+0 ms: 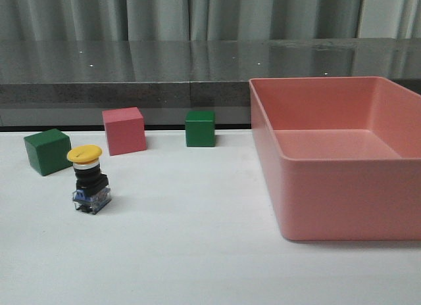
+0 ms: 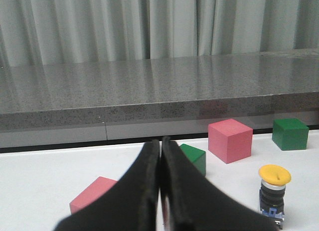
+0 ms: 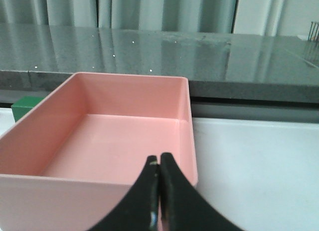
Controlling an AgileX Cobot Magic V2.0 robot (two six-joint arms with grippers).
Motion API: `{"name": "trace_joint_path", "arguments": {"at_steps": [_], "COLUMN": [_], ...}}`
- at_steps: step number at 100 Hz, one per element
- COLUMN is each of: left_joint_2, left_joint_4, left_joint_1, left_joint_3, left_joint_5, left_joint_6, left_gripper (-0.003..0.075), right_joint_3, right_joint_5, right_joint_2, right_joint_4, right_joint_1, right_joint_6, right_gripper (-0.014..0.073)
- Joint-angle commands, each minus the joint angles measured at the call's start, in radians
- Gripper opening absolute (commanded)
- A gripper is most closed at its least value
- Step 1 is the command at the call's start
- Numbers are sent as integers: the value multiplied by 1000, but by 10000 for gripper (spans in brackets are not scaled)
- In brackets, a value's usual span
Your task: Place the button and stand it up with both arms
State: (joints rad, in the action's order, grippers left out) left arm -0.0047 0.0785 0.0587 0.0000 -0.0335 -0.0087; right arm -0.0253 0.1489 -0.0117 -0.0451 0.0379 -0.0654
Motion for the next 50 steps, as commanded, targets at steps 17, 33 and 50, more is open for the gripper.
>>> {"name": "trace_joint_path", "arguments": {"at_steps": [17,33,50], "left_joint_2": [-32,-32,-32], "left_joint_4": [2,2,2], "left_joint_1": [-2,-2,-2], "left_joint_3": [46,46,46], "left_joint_5": [81,81,81], "left_joint_6": [-9,-9,-9], "left_gripper": [-20,-20,-20], "right_joint_3": [38,38,38], "right_joint_5": [-178,-164,-164], "right_joint_2": [-17,-17,-17], "right_joint_4": [-15,-15,-15], "right_joint_1": [-15,-15,-15], "right_joint_6": [3,3,3], "right_gripper": [-62,-62,-62]}}
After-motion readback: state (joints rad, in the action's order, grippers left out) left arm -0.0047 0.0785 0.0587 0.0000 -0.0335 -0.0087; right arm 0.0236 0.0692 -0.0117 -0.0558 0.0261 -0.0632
